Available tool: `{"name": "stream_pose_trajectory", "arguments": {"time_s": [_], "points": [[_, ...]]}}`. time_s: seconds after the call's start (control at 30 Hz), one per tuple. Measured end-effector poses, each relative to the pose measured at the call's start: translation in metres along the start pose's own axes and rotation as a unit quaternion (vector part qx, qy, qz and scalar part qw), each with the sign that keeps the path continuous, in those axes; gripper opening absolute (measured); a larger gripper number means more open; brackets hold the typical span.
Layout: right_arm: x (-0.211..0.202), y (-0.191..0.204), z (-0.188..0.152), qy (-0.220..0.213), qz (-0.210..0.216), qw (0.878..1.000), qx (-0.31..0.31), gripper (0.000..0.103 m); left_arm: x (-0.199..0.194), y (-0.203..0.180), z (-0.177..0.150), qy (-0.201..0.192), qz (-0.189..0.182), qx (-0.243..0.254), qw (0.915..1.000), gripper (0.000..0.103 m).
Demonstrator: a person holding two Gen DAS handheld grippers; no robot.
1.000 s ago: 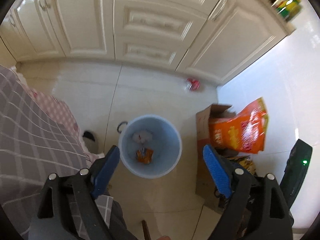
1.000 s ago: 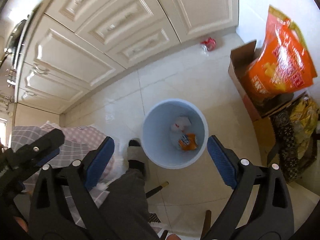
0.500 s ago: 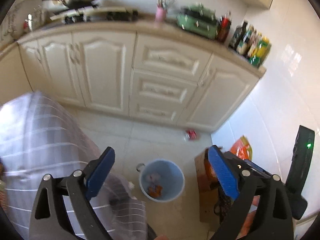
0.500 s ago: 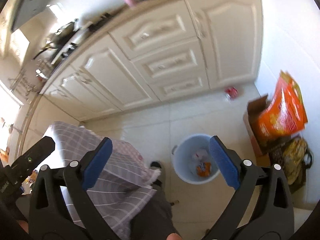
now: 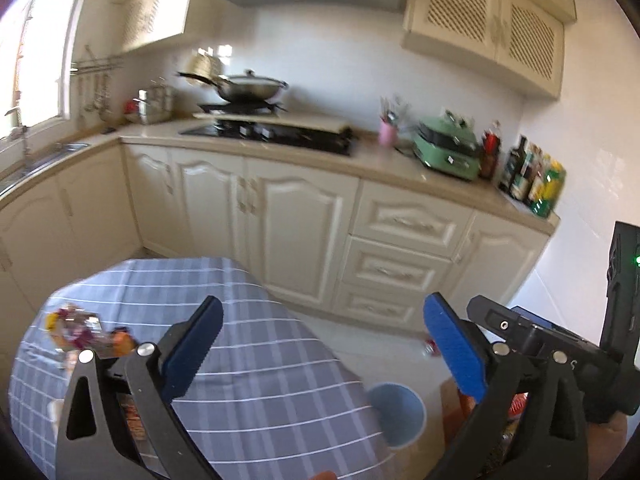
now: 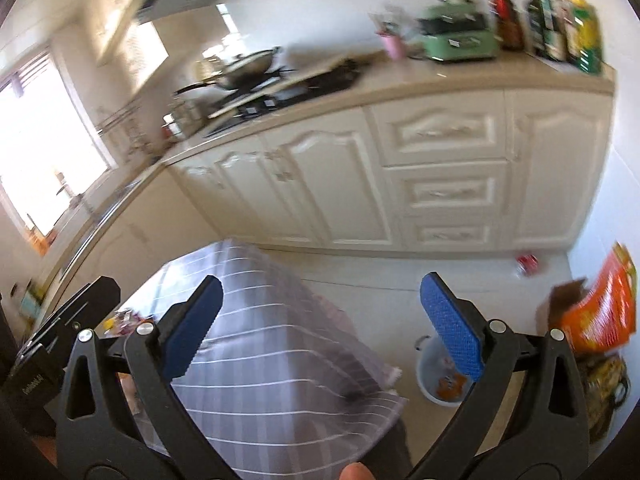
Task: Collect trash
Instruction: 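Move both tools back toward the trash pile on the table, then grasp the white tissue with the left tool while the right tool grasps the red-checked paper cup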
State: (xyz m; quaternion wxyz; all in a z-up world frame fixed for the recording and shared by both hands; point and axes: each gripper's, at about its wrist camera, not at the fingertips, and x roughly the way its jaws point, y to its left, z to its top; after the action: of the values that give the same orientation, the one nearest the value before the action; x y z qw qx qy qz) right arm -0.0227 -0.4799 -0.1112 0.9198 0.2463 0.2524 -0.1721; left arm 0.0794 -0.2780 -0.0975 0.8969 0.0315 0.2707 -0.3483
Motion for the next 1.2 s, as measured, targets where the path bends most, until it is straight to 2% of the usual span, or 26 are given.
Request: {"name": "stream_pose_trajectory", "arguments": {"time_s": [0.13, 0.3, 0.57, 0.77, 0.87, 1.03, 1.2], "points": [[0.005, 0.043, -0.001, 0.001, 0.028, 0.999, -0.033, 0.097, -0.027, 0.035, -0.004, -0.024, 0.031, -0.009, 0.9992, 0.098], [0.01, 0.09, -0.005, 0.005, 0.058, 0.996, -0.07, 0.097, -0.053, 0.078, -0.013, -0.037, 0.072, -0.03, 0.9962, 0.098], [0.026, 0.148, -0.028, 0.03, 0.085, 0.989, -0.116, 0.097, -0.088, 0.137, -0.044, -0.037, 0.139, -0.047, 0.9885, 0.098], [0.042, 0.174, -0.05, 0.056, 0.094, 0.984, -0.138, 0.097, -0.099, 0.183, -0.08, -0.01, 0.189, -0.073, 0.9792, 0.098], [0.051, 0.18, -0.061, 0.069, 0.093, 0.983, -0.146, 0.097, -0.095, 0.199, -0.097, 0.013, 0.2, -0.087, 0.9758, 0.098], [0.072, 0.188, -0.079, 0.101, 0.085, 0.978, -0.161, 0.097, -0.071, 0.22, -0.137, 0.068, 0.209, -0.112, 0.969, 0.098], [0.092, 0.193, -0.096, 0.13, 0.07, 0.972, -0.181, 0.097, -0.04, 0.235, -0.155, 0.093, 0.216, -0.138, 0.962, 0.098]]}}
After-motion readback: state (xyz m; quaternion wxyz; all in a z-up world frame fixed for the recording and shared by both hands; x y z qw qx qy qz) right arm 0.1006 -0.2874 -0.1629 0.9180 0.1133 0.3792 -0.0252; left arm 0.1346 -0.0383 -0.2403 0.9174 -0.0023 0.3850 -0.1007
